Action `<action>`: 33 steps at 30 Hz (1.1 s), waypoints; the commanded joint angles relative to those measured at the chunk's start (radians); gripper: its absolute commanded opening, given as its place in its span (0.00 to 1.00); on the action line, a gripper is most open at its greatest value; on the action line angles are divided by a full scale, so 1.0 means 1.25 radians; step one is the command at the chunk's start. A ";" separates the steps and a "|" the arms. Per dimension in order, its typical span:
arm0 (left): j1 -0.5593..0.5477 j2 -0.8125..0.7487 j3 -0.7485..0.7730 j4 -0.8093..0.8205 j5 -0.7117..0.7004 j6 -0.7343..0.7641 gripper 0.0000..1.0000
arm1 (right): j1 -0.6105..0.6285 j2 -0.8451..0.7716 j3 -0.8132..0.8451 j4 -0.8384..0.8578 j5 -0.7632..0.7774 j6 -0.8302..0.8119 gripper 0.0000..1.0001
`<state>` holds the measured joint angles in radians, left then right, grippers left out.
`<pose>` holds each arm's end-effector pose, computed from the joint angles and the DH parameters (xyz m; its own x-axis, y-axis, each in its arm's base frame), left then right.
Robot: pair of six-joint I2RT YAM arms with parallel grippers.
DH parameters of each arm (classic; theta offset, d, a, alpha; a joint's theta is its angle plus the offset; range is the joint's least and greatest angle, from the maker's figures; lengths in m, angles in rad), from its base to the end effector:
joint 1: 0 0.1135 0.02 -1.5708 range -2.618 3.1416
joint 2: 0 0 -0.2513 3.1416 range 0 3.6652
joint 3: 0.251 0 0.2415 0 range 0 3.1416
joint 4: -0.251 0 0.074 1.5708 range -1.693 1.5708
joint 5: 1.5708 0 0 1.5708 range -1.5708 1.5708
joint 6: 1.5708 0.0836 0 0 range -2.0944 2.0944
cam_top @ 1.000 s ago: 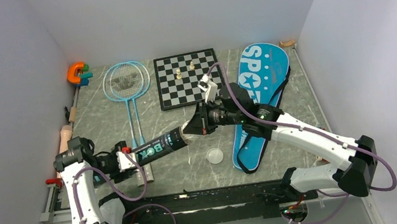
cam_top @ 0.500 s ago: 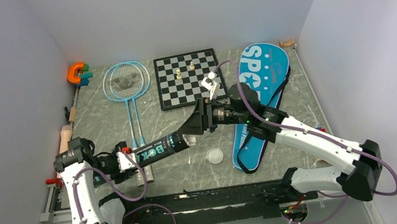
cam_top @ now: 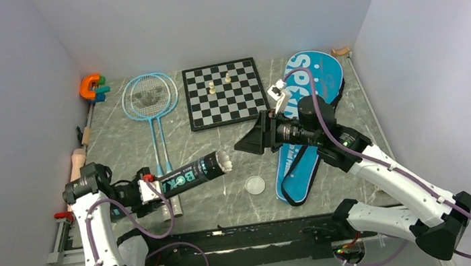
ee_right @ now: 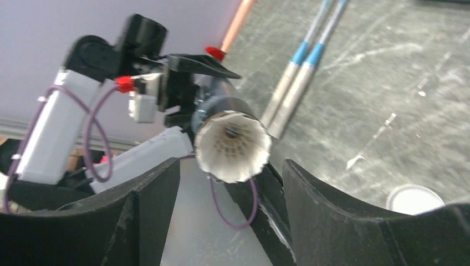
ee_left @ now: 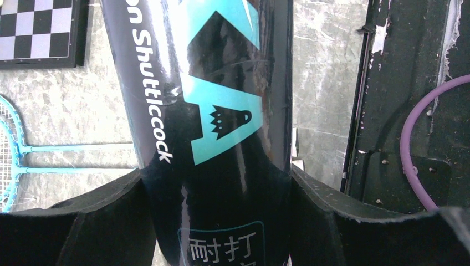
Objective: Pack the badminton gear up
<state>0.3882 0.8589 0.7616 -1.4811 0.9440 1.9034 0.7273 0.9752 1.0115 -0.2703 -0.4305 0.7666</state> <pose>0.1122 -0.0273 0.2177 0.0870 0.6345 -0.7680 0.9492 0.1813 0.2573 0.1684 0.1966 0.3552 -0.7542 0.1726 -0.6335 -0.5334 0.4015 0.7445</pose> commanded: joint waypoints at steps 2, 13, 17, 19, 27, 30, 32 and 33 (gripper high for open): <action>-0.002 -0.010 0.044 -0.031 0.076 0.015 0.05 | -0.002 0.018 -0.031 -0.071 0.064 -0.060 0.70; -0.002 -0.002 0.066 -0.042 0.100 0.008 0.05 | 0.032 0.098 -0.032 0.034 0.029 -0.026 0.71; -0.002 -0.002 0.062 -0.037 0.099 0.005 0.05 | 0.061 0.131 -0.031 0.067 0.036 -0.012 0.71; -0.001 -0.002 0.061 -0.035 0.099 0.002 0.05 | 0.070 0.144 -0.035 0.077 0.039 -0.008 0.70; -0.002 0.007 0.065 -0.038 0.108 0.006 0.05 | 0.110 0.214 -0.014 0.093 0.064 -0.011 0.68; -0.002 0.009 0.066 -0.042 0.113 0.010 0.05 | 0.129 0.255 0.007 0.104 0.062 -0.012 0.68; -0.002 0.010 0.064 -0.040 0.112 0.008 0.05 | 0.135 0.281 0.023 0.108 0.055 -0.009 0.69; -0.002 0.009 0.061 -0.038 0.110 0.006 0.05 | 0.135 0.284 0.031 0.104 0.054 -0.008 0.71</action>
<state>0.3882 0.8703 0.8047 -1.5055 0.9852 1.9003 0.8791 1.2953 0.9920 -0.1699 -0.3676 0.7555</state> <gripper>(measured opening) 0.718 0.688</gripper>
